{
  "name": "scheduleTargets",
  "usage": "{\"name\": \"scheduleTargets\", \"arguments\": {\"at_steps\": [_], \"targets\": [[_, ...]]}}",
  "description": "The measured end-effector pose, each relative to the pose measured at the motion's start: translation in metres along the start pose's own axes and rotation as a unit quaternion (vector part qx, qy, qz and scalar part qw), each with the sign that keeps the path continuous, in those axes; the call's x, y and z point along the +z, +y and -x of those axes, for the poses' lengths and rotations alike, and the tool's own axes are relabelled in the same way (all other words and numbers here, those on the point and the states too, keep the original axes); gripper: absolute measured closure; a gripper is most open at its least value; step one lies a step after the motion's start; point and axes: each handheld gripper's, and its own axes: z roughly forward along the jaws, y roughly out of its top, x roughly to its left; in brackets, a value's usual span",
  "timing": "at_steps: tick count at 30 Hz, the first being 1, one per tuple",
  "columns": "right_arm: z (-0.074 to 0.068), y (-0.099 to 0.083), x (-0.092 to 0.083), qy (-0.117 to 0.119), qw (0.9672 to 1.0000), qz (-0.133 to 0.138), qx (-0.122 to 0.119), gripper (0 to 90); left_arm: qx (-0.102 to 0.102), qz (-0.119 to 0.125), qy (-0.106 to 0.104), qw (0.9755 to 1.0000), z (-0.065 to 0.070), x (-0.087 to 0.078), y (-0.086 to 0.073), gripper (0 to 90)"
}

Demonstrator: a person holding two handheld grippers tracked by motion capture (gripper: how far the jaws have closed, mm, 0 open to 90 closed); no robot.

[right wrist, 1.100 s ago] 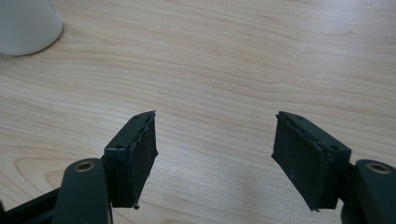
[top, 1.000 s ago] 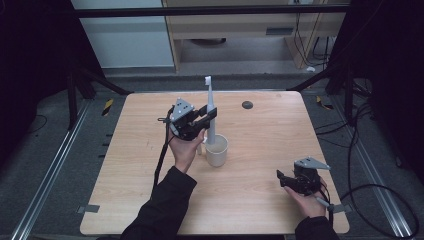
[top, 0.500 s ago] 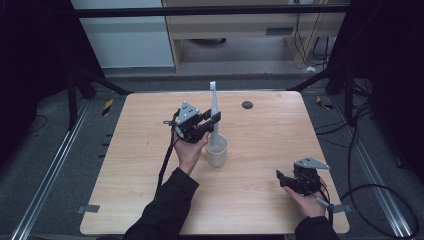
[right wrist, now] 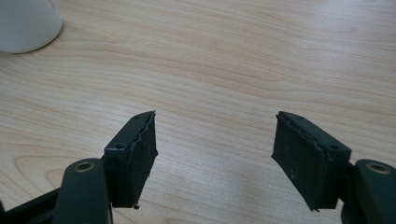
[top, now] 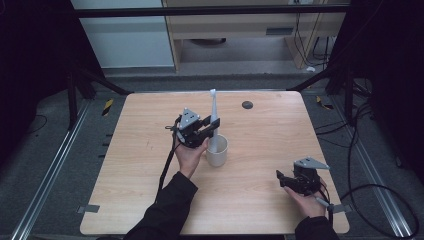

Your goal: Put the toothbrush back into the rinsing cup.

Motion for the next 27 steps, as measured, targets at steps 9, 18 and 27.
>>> {"name": "scheduleTargets", "arguments": {"at_steps": [9,18,27], "targets": [[0.0,0.0,0.0,0.0,1.0,-0.001,-0.001,30.2,-0.002,-0.02,-0.001,0.9998,-0.001,0.005,-0.013,67.0],[0.0,0.0,0.0,0.0,1.0,0.0,-0.001,30.2,0.003,-0.048,-0.001,0.9988,0.0,0.009,-0.023,67.0],[-0.001,0.0,0.0,-0.001,1.0,-0.001,-0.001,30.2,0.013,-0.073,0.001,0.9973,0.002,0.014,-0.032,66.9]]}}
